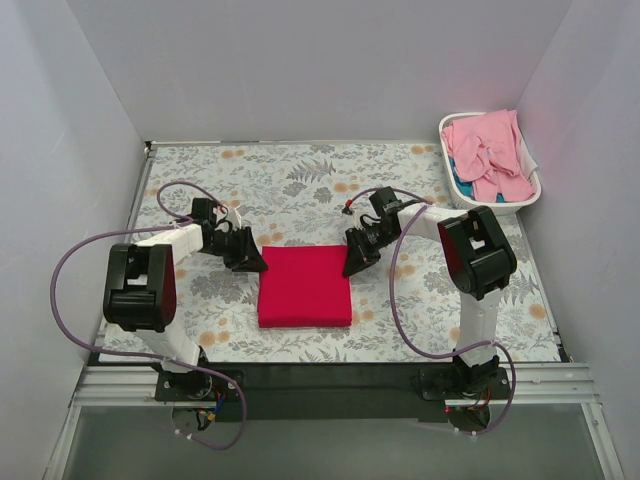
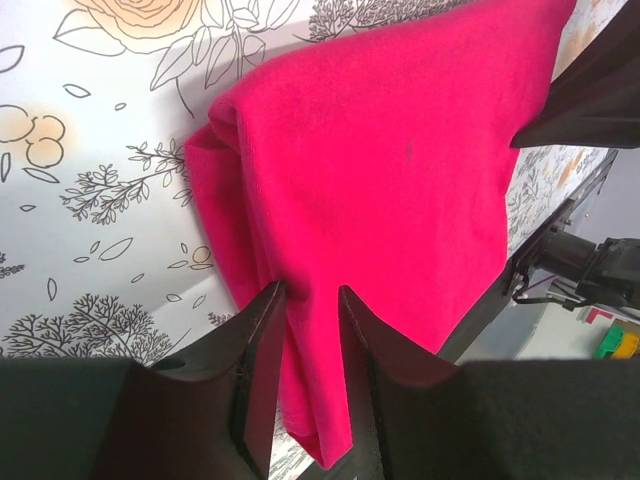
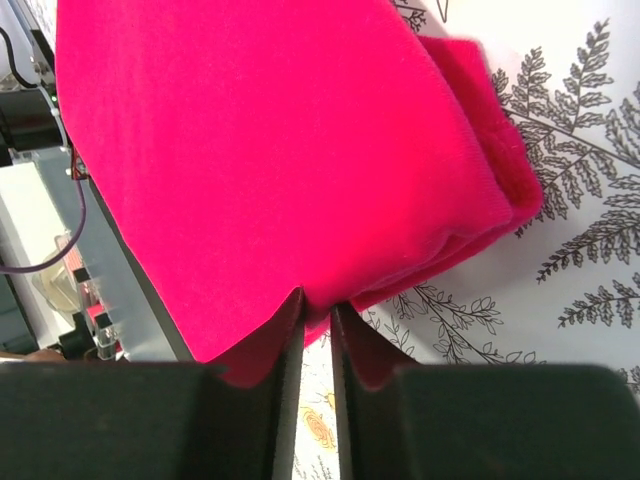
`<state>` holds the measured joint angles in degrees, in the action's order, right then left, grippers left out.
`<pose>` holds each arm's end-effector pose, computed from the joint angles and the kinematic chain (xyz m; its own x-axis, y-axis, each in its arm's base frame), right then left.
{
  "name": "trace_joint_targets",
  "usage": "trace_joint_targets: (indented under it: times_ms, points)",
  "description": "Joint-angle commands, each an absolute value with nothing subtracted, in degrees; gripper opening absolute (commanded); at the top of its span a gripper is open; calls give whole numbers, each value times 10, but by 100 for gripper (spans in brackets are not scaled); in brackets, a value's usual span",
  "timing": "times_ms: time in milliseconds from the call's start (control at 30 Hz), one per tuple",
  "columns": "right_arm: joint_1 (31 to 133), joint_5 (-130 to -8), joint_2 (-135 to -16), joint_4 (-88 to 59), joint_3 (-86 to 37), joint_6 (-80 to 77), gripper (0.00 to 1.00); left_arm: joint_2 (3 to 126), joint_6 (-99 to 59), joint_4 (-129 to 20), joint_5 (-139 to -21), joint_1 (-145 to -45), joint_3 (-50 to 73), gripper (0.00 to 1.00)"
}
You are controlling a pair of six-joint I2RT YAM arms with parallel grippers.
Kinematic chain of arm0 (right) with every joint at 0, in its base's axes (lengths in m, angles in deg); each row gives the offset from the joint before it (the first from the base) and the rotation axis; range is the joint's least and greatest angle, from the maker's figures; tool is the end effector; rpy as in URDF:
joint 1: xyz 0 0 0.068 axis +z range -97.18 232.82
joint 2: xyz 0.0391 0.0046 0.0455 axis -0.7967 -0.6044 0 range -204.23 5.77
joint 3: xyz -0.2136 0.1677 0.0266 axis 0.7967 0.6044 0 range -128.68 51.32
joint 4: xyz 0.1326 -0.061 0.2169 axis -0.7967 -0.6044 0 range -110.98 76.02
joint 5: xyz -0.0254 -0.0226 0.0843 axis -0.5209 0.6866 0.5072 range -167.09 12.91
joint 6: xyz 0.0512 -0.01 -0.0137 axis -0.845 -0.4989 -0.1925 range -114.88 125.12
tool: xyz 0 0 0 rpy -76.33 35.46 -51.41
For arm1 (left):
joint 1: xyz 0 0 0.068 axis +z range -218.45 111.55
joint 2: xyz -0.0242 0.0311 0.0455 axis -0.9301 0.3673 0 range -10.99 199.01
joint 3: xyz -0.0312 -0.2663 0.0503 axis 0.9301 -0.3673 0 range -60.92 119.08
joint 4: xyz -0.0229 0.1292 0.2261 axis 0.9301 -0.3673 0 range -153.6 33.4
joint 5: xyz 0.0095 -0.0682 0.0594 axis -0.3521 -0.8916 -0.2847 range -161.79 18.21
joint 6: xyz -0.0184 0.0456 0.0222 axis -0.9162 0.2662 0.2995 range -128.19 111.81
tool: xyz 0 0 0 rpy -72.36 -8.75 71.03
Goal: Fold and stack the t-shirts
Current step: Fold the tshirt
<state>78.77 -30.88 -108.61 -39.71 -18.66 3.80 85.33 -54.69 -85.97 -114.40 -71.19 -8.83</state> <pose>0.3300 0.1893 0.1327 -0.8575 -0.3996 -0.3241 -0.5038 0.5242 0.6866 0.2934 -0.0382 0.1519 -0.8236 -0.4951 0.2766 -0.5394 0.5330 -0.6519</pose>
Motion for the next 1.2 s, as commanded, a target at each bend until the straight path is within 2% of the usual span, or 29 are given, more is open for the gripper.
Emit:
trace_joint_targets:
  times_ms: [0,133,267,567,667,700,967,1167]
  points:
    - [790,-304,-1086,-394,-207,38,21,860,-549,-853,-1153,-715,-87,26]
    - [790,-305,-1088,-394,-208,38,15,865,-548,-859,-1136,-714,-85,22]
    - [790,-308,-1090,-394,-209,39,1,869,-545,-865,-1118,-714,-82,22]
    - [791,-308,-1089,-395,-208,39,1,868,-542,-871,-1134,-714,-82,23]
    - [791,-312,-1086,-395,-206,41,1,860,-543,-868,-1137,-714,-83,10]
    - [791,-314,-1085,-396,-206,42,1,856,-544,-866,-1134,-714,-85,0]
    - [782,-410,-1051,-399,-205,47,1,822,-516,-882,-1020,-698,-81,0]
    - [778,-420,-1066,-396,-208,49,1,861,-526,-865,-1042,-692,-82,0]
